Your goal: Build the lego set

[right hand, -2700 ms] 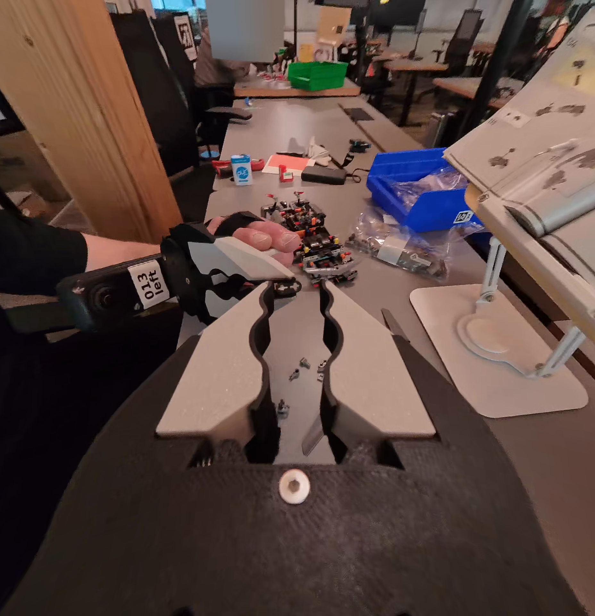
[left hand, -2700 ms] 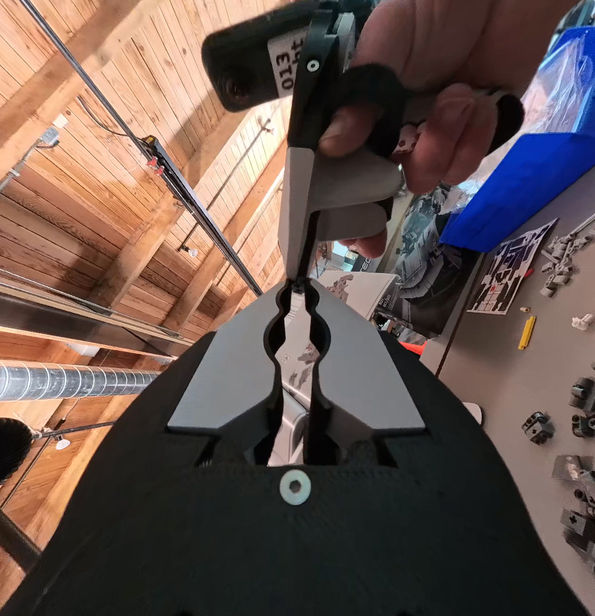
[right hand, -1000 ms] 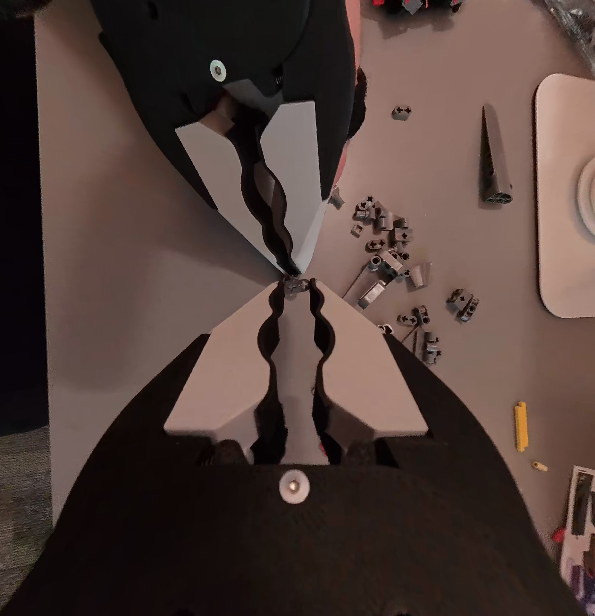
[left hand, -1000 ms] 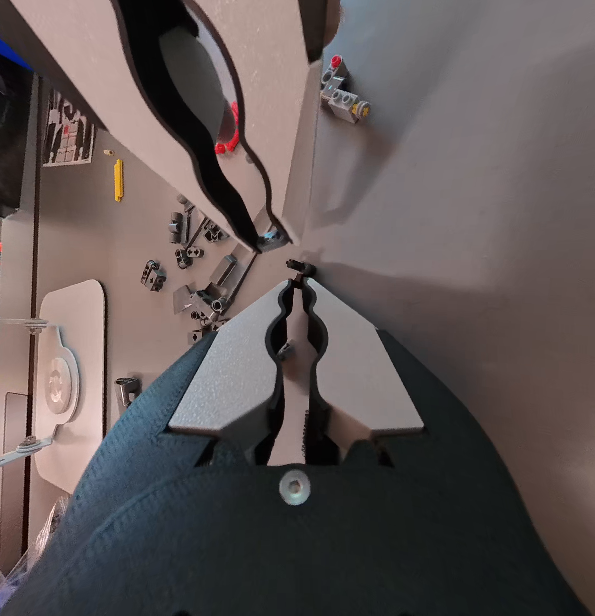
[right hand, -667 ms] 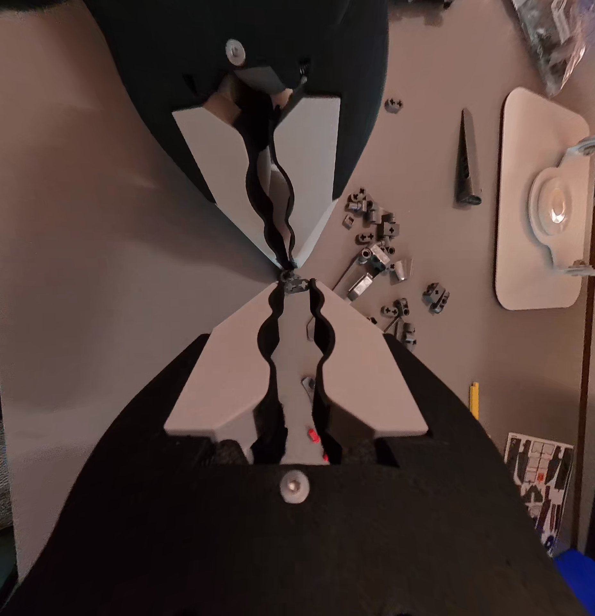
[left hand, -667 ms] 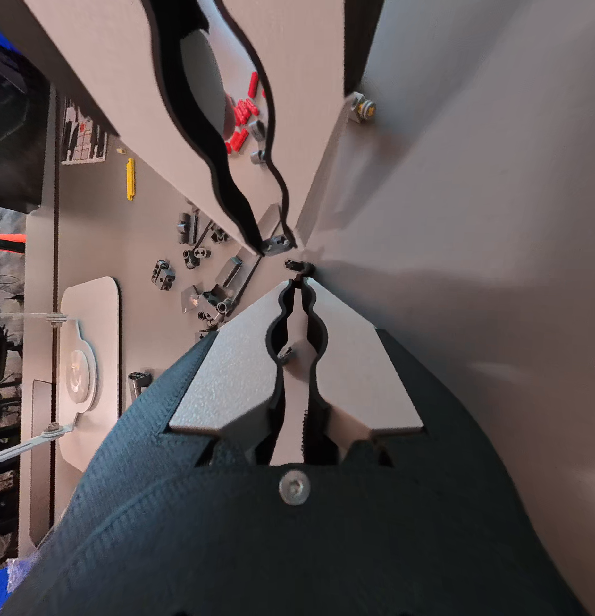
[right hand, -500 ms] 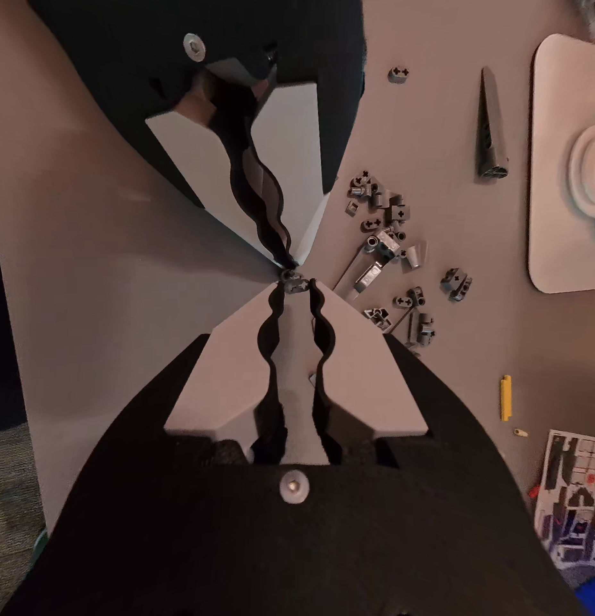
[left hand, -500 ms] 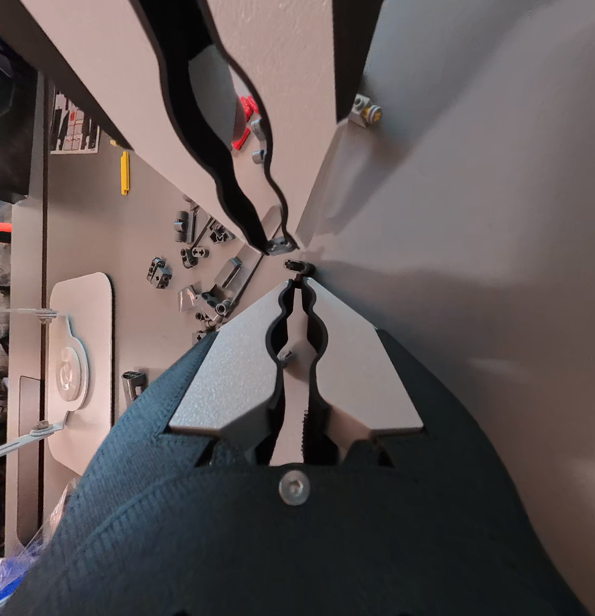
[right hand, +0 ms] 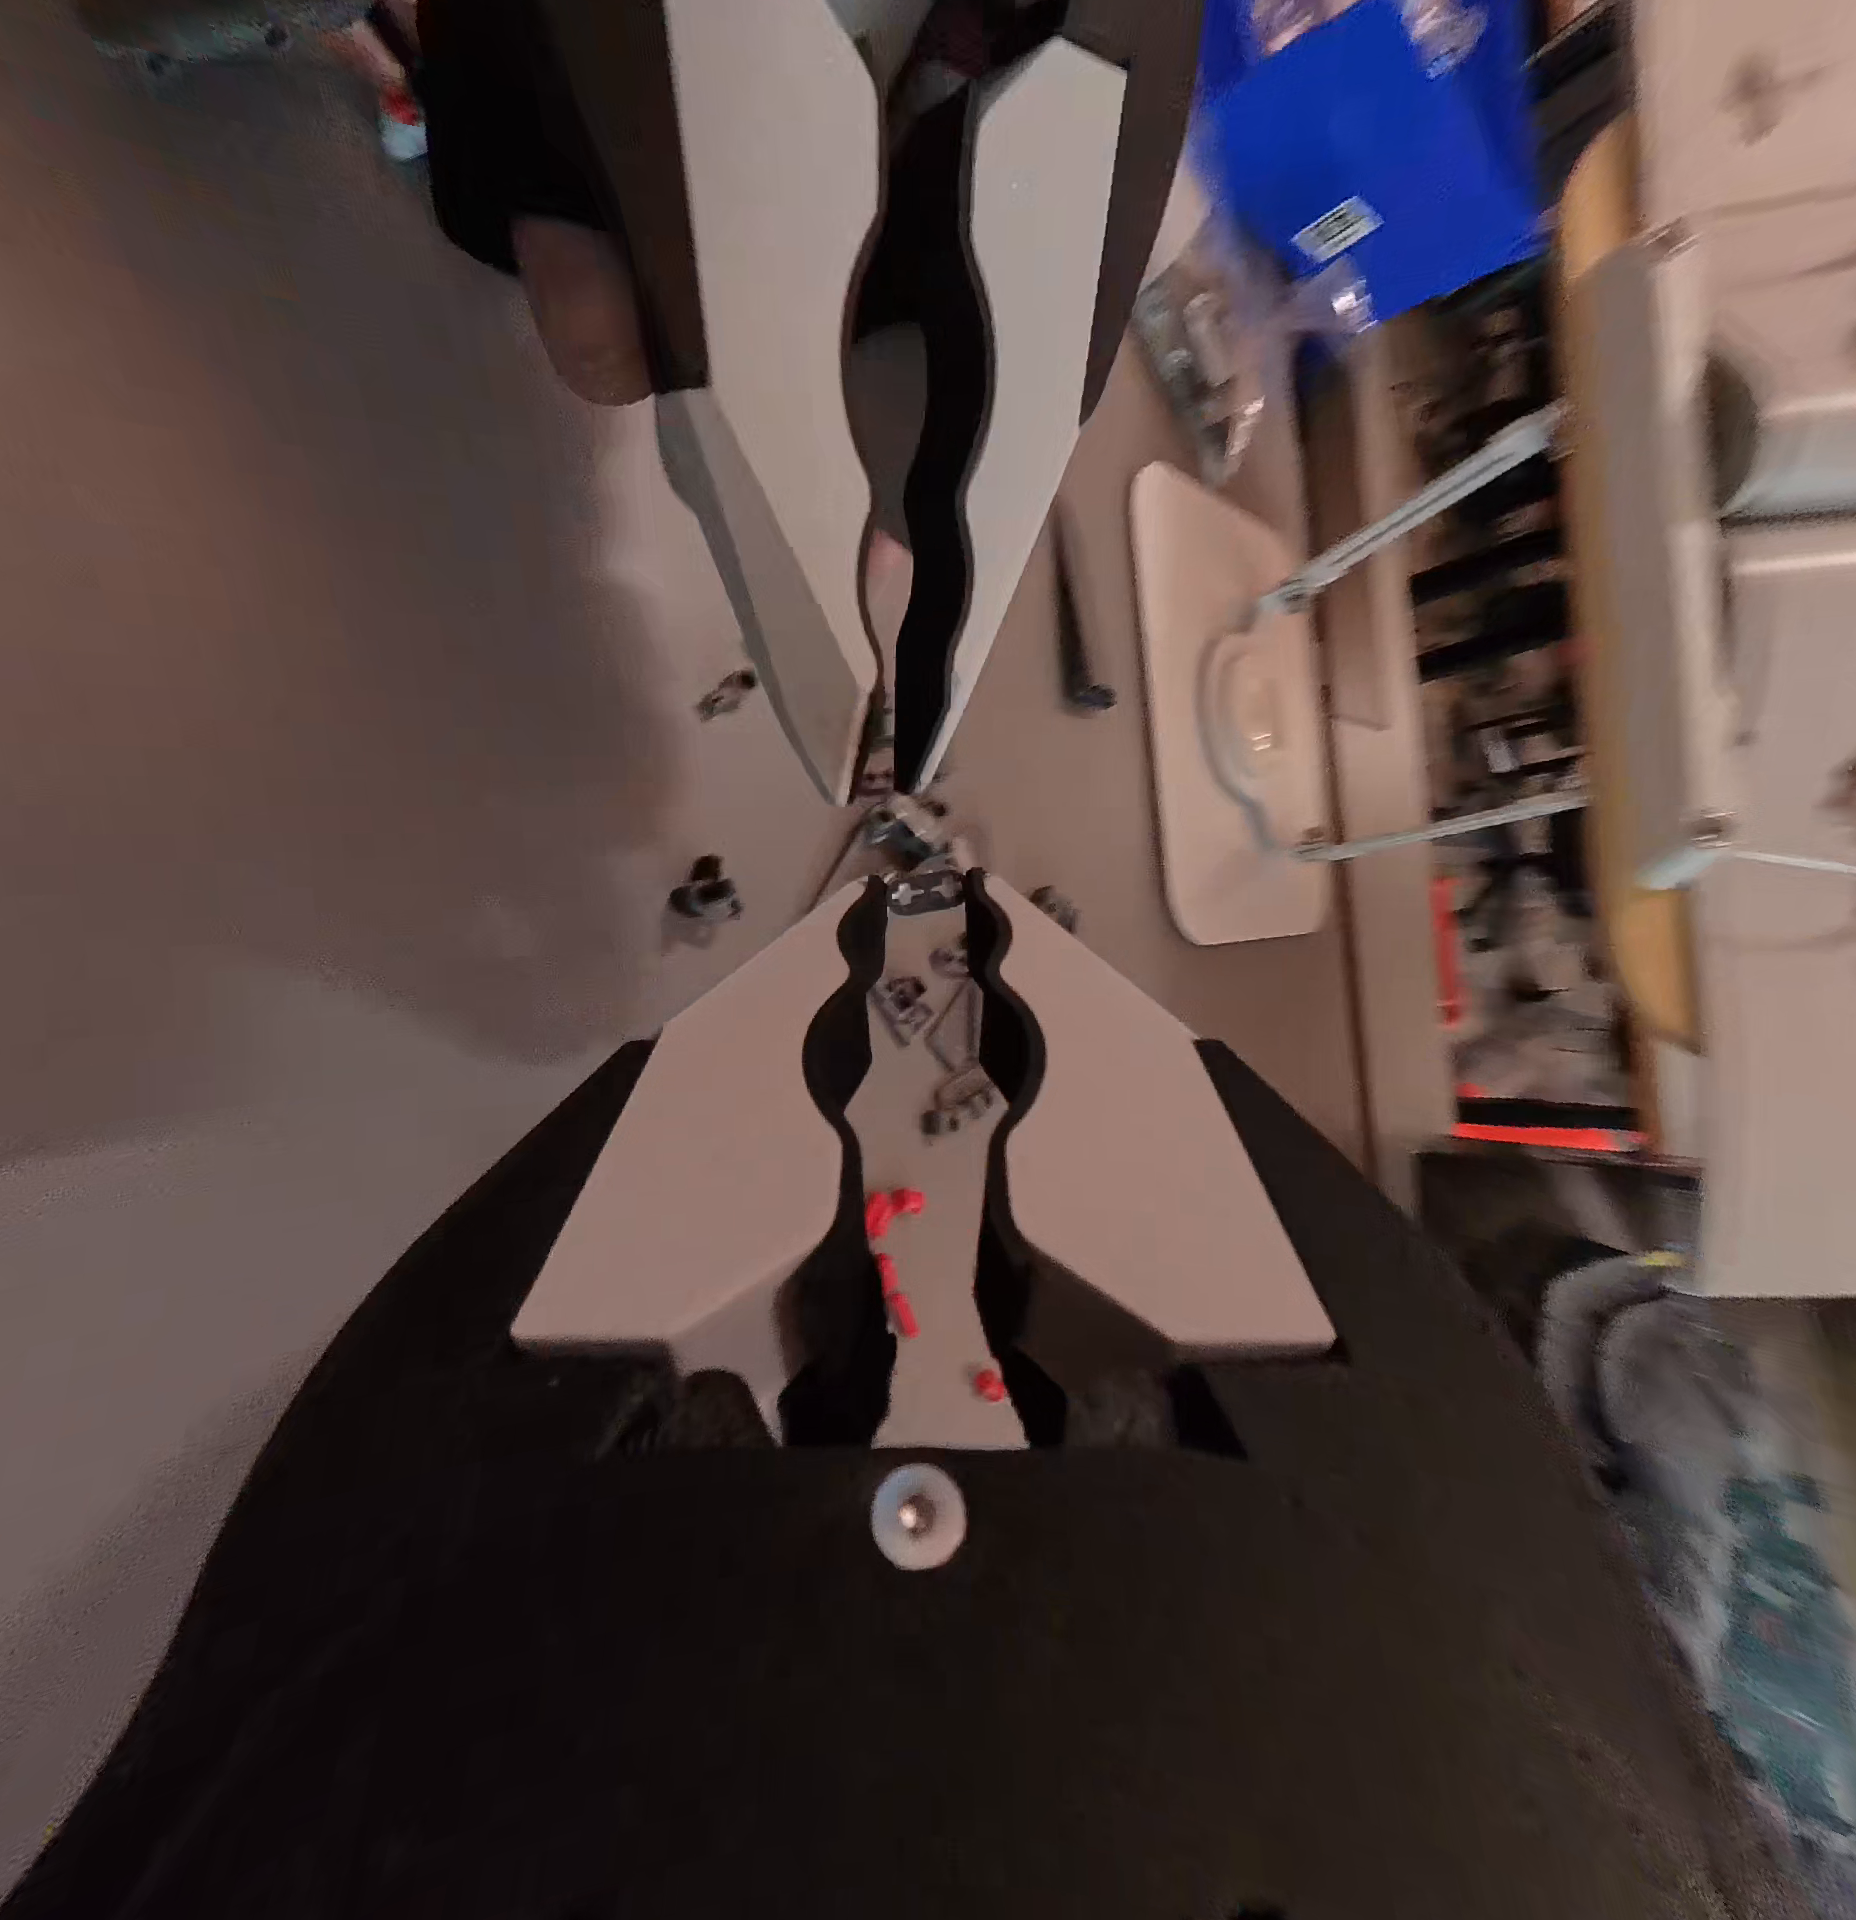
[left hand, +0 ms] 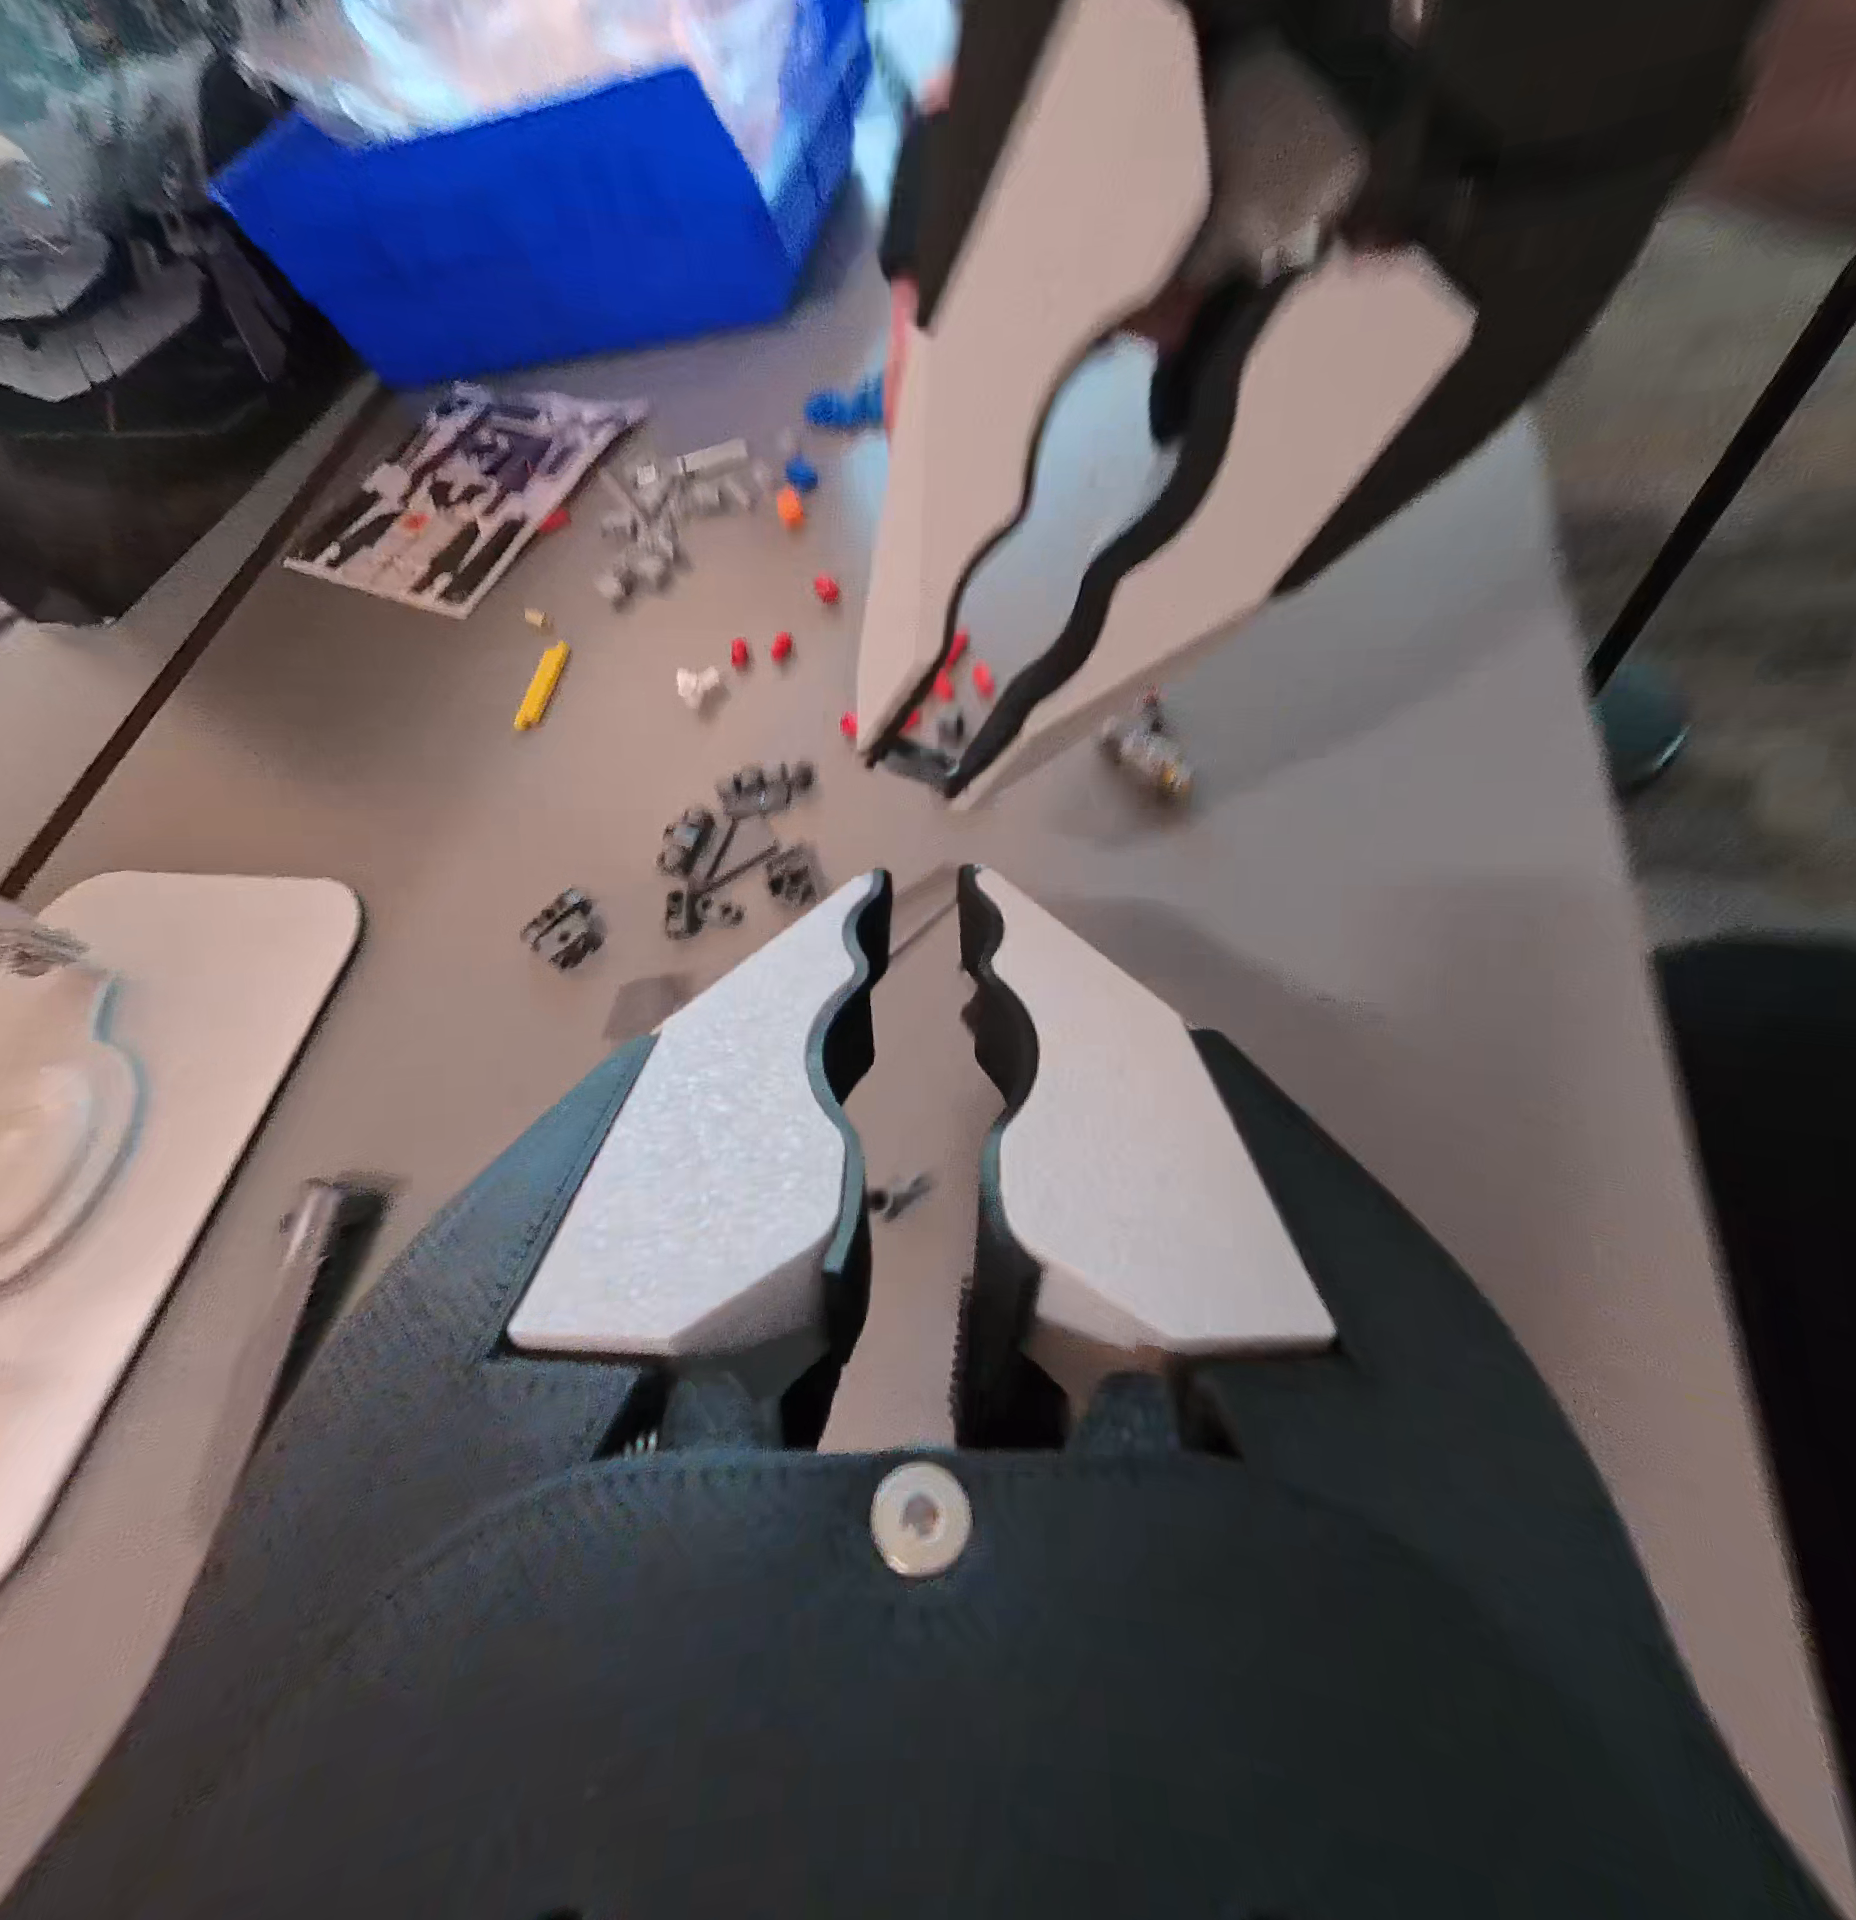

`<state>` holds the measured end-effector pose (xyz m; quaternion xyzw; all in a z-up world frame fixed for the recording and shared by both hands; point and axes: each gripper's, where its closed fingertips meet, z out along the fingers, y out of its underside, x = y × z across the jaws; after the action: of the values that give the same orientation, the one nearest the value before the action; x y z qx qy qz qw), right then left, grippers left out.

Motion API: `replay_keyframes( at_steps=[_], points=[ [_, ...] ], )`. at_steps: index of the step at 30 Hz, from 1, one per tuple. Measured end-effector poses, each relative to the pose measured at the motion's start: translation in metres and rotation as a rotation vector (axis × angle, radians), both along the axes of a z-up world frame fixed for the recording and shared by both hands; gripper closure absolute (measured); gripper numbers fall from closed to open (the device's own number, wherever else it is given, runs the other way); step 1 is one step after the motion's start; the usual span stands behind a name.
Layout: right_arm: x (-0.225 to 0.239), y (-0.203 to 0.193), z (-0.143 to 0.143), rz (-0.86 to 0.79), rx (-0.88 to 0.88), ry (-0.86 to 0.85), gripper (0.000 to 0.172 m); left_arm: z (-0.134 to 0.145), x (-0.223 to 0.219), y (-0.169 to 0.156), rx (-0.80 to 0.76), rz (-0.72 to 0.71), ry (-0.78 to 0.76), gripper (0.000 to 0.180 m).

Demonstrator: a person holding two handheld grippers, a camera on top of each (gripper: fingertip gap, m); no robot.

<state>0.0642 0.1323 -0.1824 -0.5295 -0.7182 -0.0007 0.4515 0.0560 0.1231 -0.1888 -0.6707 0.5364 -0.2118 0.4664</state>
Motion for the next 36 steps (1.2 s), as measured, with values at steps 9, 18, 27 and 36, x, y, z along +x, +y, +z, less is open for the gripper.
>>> replay_keyframes(
  at_steps=[9, 18, 27, 36],
  points=[
    [-0.007, 0.003, 0.030, -0.025, 0.318, 0.055, 0.159, 0.035, 0.009, 0.003, -0.152, 0.010, -0.293, 0.167],
    [-0.012, 0.003, 0.039, -0.035, 0.451, 0.046, 0.159, 0.045, 0.003, 0.010, -0.197, 0.040, -0.402, 0.173],
    [-0.014, 0.005, 0.045, -0.068, 0.524, 0.046, 0.159, 0.051, 0.001, 0.009, -0.231, 0.027, -0.462, 0.172],
    [-0.021, 0.002, 0.046, -0.068, 0.556, 0.039, 0.159, 0.051, 0.003, 0.008, -0.260, 0.014, -0.487, 0.175]
  ],
)
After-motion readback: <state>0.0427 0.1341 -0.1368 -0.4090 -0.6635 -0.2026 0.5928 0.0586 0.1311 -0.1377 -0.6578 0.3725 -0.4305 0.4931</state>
